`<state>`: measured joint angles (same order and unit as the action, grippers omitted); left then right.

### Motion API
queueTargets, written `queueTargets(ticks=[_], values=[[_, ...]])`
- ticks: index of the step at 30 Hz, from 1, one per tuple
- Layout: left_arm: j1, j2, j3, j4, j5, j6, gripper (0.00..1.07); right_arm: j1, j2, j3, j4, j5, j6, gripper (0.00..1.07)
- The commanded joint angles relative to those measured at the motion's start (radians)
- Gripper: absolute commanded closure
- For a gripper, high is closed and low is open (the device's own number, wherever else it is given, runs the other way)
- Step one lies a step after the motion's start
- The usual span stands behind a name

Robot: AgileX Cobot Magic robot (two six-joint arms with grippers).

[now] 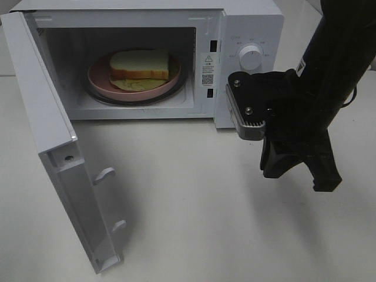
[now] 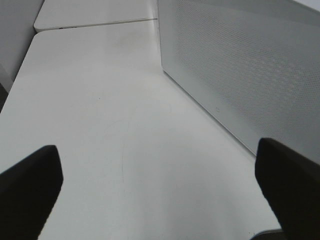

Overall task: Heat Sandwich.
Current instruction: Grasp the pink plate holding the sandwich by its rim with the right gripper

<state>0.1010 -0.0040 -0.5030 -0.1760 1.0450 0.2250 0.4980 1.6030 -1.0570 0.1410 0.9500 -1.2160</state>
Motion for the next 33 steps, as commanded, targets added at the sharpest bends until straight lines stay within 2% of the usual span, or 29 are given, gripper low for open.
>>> queueTargets(ticks=[1,8,10,11,12,13,15,16,17,18,19,20,22,33], values=[[0.005,-0.022,0.001,-0.007,-0.010,-0.004,0.05,0.002,-0.008,-0.003,-0.003,0.003,-0.083,0.97],[0.005,-0.022,0.001,-0.007,-0.010,-0.004,0.05,0.004,-0.008,-0.003,-0.009,-0.031,-0.135,0.91],[0.005,-0.022,0.001,-0.007,-0.010,-0.004,0.05,0.005,-0.008,-0.003,-0.009,-0.045,-0.131,0.79],[0.005,-0.022,0.001,-0.007,-0.010,-0.004,0.05,0.005,-0.008,-0.003,-0.009,-0.045,-0.131,0.79],[0.005,-0.022,0.001,-0.007,-0.010,-0.004,0.05,0.005,-0.008,-0.003,-0.009,-0.053,-0.124,0.73],[0.005,-0.022,0.001,-0.007,-0.010,-0.004,0.05,0.005,-0.008,-0.003,-0.009,-0.068,-0.110,0.62],[0.005,-0.022,0.001,-0.007,-0.010,-0.004,0.05,0.005,-0.008,-0.003,-0.009,-0.080,-0.101,0.49],[0.005,-0.022,0.001,-0.007,-0.010,-0.004,0.05,0.005,-0.008,-0.003,-0.009,-0.080,-0.101,0.49],[0.005,-0.022,0.001,-0.007,-0.010,-0.004,0.05,0.005,-0.008,-0.003,-0.009,-0.079,-0.101,0.37],[0.005,-0.022,0.001,-0.007,-0.010,-0.004,0.05,0.005,-0.008,-0.003,-0.009,-0.079,-0.095,0.31],[0.005,-0.022,0.001,-0.007,-0.010,-0.004,0.05,0.005,-0.008,-0.003,-0.009,-0.079,-0.084,0.27],[0.005,-0.022,0.001,-0.007,-0.010,-0.004,0.05,0.005,-0.008,-0.003,-0.009,-0.079,-0.084,0.27],[0.005,-0.022,0.001,-0.007,-0.010,-0.004,0.05,0.005,-0.008,-0.003,-0.010,-0.088,-0.027,0.18],[0.005,-0.022,0.001,-0.007,-0.010,-0.004,0.05,0.019,-0.008,-0.003,-0.100,-0.114,0.008,0.19]])
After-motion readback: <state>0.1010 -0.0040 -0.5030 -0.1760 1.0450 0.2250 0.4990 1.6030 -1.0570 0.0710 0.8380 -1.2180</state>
